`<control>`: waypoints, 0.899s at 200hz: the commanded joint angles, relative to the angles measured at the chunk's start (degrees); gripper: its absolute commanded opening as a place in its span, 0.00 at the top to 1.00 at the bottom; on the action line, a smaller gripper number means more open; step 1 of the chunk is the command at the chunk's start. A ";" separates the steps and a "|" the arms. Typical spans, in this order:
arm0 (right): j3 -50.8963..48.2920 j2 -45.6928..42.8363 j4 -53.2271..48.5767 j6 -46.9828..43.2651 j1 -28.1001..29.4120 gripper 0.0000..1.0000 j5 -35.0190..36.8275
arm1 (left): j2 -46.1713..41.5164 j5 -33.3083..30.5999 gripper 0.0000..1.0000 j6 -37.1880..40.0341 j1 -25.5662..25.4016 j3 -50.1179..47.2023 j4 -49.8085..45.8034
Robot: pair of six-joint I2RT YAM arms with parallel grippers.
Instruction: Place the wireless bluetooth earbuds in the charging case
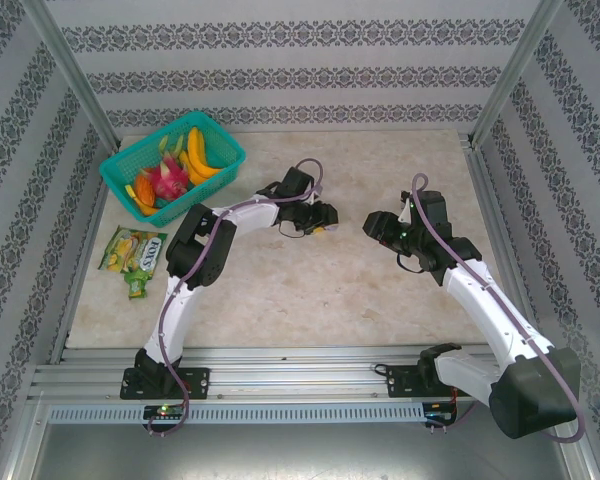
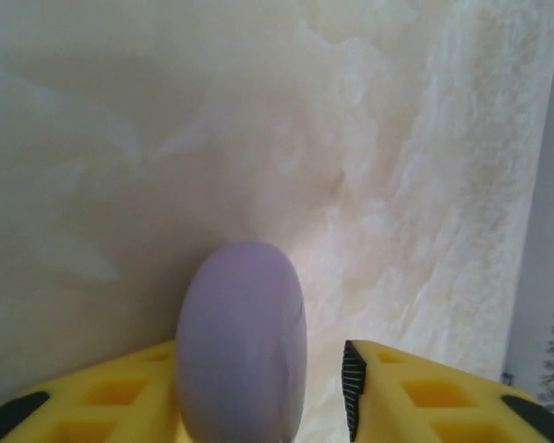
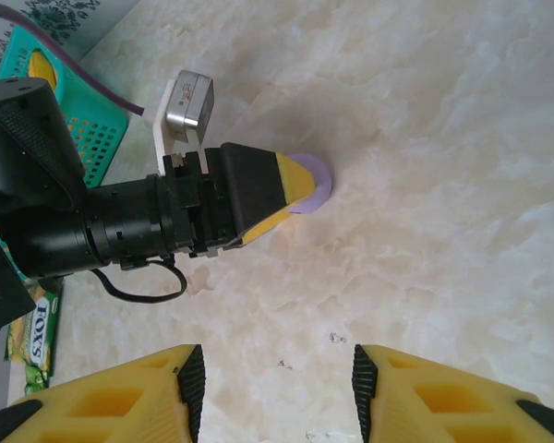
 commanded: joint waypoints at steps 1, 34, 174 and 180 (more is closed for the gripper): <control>1.59 -1.39 -0.54 0.04 -0.49 0.51 0.27 | -0.10 -2.80 0.36 2.37 -0.56 1.30 -6.62; 1.47 -2.20 -1.76 -0.47 -0.63 0.43 1.19 | -3.27 -5.84 0.00 6.45 -0.20 2.02 -11.47; -12.05 -2.75 20.41 -28.54 -3.36 0.02 42.10 | -59.49 -47.32 0.00 46.75 2.82 -48.27 19.99; -12.91 -1.80 22.60 -30.19 -3.87 0.02 42.58 | -61.31 -48.05 0.00 47.27 4.12 -51.07 21.51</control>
